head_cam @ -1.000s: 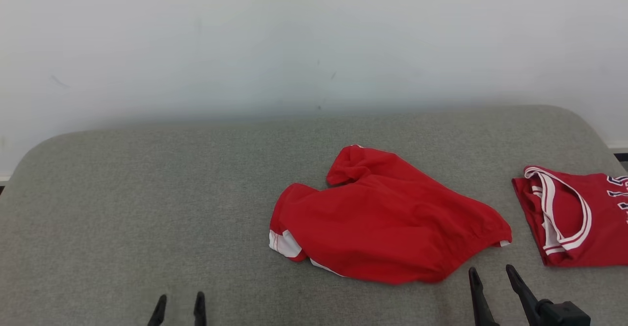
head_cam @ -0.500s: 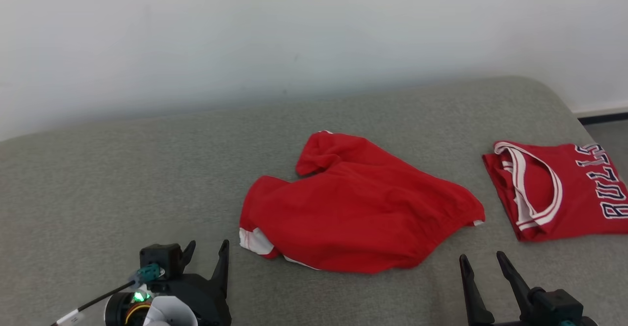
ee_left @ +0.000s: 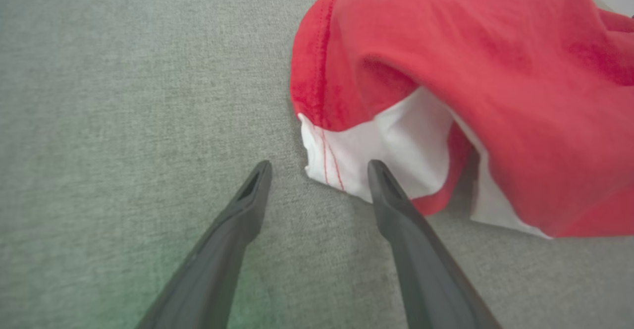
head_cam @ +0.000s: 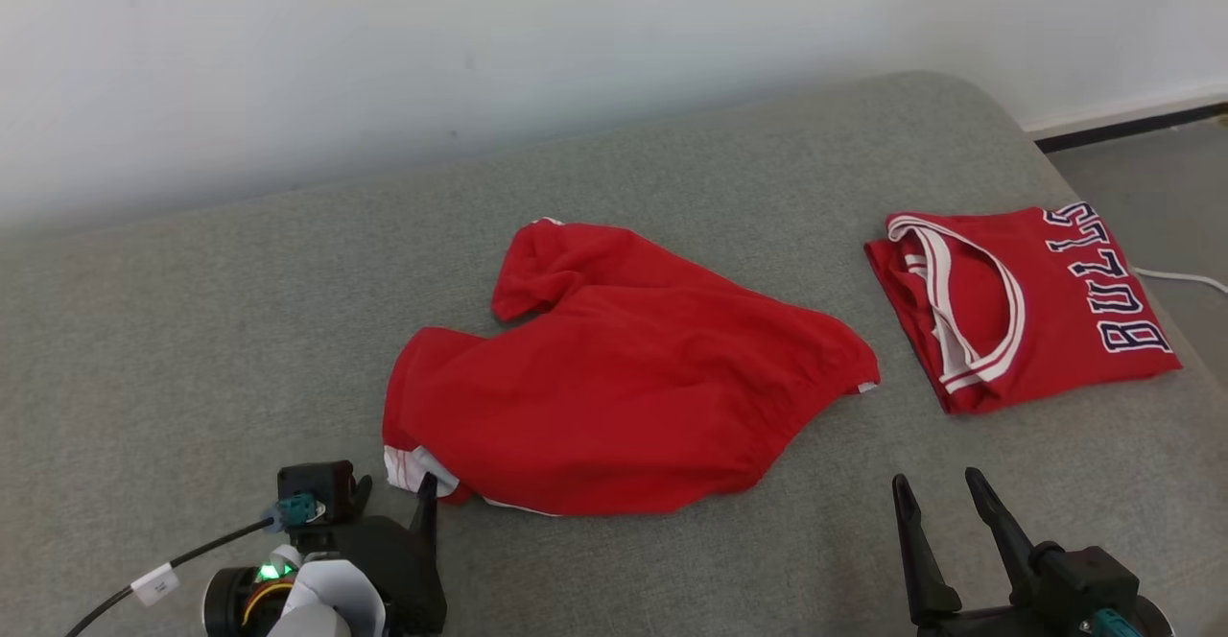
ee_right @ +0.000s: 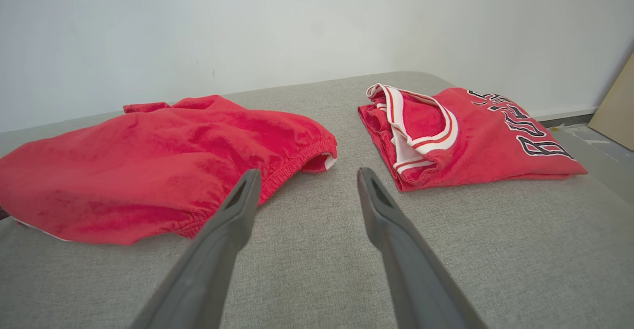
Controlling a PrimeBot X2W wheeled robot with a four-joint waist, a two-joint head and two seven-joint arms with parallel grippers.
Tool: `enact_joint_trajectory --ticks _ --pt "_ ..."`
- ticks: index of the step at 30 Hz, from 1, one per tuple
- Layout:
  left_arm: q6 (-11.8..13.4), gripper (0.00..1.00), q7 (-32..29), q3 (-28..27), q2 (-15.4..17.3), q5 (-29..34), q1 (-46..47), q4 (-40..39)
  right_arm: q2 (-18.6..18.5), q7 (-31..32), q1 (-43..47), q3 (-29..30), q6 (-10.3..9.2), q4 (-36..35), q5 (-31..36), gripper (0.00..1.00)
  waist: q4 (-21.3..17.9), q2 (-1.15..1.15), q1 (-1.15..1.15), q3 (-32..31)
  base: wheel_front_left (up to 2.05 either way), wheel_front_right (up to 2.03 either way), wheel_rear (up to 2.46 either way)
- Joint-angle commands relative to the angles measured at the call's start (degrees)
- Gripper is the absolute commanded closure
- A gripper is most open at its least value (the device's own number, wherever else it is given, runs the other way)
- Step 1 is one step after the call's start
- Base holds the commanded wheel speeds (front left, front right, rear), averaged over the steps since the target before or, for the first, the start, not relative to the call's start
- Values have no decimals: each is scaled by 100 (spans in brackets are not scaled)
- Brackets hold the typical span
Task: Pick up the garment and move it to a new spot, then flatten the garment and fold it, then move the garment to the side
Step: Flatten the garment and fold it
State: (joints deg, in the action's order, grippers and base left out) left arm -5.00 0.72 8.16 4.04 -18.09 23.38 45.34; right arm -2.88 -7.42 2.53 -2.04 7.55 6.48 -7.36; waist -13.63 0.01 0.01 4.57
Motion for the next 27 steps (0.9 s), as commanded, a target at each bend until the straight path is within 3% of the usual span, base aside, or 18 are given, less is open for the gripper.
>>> enact_joint_trajectory --ticks 1,6,7,8,9,14,19,27 --pt "7 0 28 -8 5 -36 76 37 0 -27 -6 -6 -13 -1 -13 0 -80 -1 -1 70 0 0 0" --pt "-51 0 19 99 -15 -85 172 312 0 -18 -34 -15 -13 17 -10 0 -93 -1 -1 42 0 0 0" --pt "-73 24 39 136 -21 -91 188 353 0 -17 -32 -17 -13 25 -14 0 -89 -1 -1 24 0 0 0" --pt "-101 90 50 169 -29 -115 193 395 0 -17 -29 -21 -13 31 -25 0 -81 -1 -1 2 0 0 0" --pt "-111 100 52 210 -40 -120 194 433 -1 -16 -26 -26 -13 36 -34 0 -73 -1 -1 -19 0 0 0" --pt "-139 100 463 214 -57 -233 239 441 -1 -8 34 -12 -13 43 -47 0 28 -1 -1 -142 0 0 0" --pt "-6 100 1106 29 -54 -355 396 184 -2 11 105 12 -13 30 -90 0 202 -1 -1 -283 0 0 0" --pt "-12 100 1397 -24 -38 -364 727 -865 -2 -2 183 32 -13 27 -181 0 501 -1 -1 -467 0 0 0"
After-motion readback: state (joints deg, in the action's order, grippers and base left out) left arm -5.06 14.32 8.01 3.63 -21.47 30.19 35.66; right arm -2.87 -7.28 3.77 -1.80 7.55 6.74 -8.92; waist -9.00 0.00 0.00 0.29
